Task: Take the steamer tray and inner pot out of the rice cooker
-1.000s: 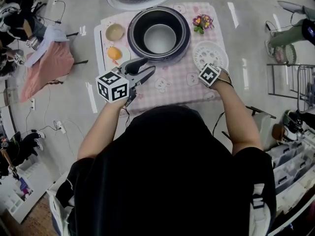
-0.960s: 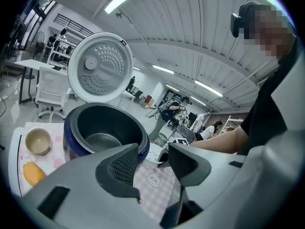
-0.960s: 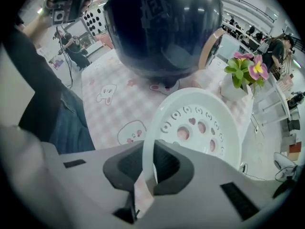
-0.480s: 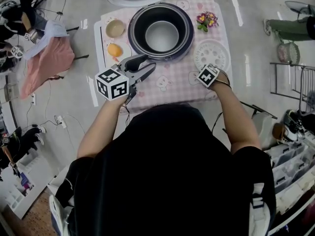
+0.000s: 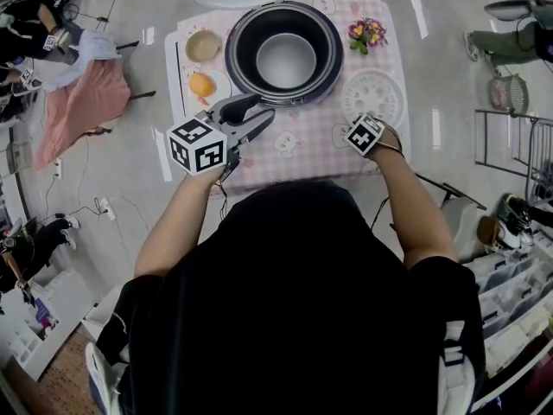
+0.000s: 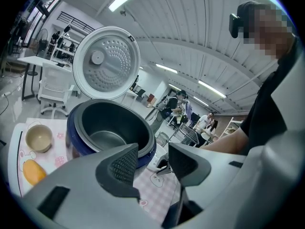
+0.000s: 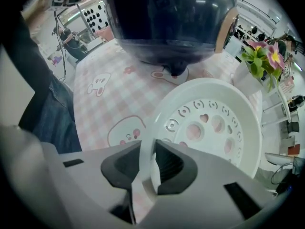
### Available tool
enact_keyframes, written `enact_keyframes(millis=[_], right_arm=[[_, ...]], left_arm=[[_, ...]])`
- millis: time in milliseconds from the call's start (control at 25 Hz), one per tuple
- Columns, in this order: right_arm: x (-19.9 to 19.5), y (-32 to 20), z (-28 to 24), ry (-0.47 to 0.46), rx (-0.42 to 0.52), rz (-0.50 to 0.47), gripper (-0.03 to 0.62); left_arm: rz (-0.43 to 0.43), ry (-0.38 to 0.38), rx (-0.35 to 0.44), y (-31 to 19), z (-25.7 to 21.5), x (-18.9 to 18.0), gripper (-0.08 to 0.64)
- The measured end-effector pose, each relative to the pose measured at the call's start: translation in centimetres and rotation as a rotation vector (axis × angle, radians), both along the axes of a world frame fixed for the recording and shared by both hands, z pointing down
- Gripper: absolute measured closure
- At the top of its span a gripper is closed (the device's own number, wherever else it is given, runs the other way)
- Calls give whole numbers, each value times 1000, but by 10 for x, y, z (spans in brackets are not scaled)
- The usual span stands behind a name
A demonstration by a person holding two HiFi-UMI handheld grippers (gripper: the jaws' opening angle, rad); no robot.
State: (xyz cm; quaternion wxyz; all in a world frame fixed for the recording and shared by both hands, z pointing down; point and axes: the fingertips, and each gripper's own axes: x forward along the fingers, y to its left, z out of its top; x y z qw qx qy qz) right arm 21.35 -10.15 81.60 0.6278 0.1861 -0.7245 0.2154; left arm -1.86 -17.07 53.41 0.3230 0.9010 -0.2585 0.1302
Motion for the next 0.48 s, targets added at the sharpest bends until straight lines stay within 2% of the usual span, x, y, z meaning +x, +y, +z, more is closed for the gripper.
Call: enact_keyframes(millis=[280, 480], right_arm=[[0, 2, -1, -11, 7, 18, 511], [-2, 3, -11, -13, 8, 26, 440]], left_arm=[[2, 7, 10, -1, -2, 1, 344], [-1, 20, 15, -3, -6, 0, 344]])
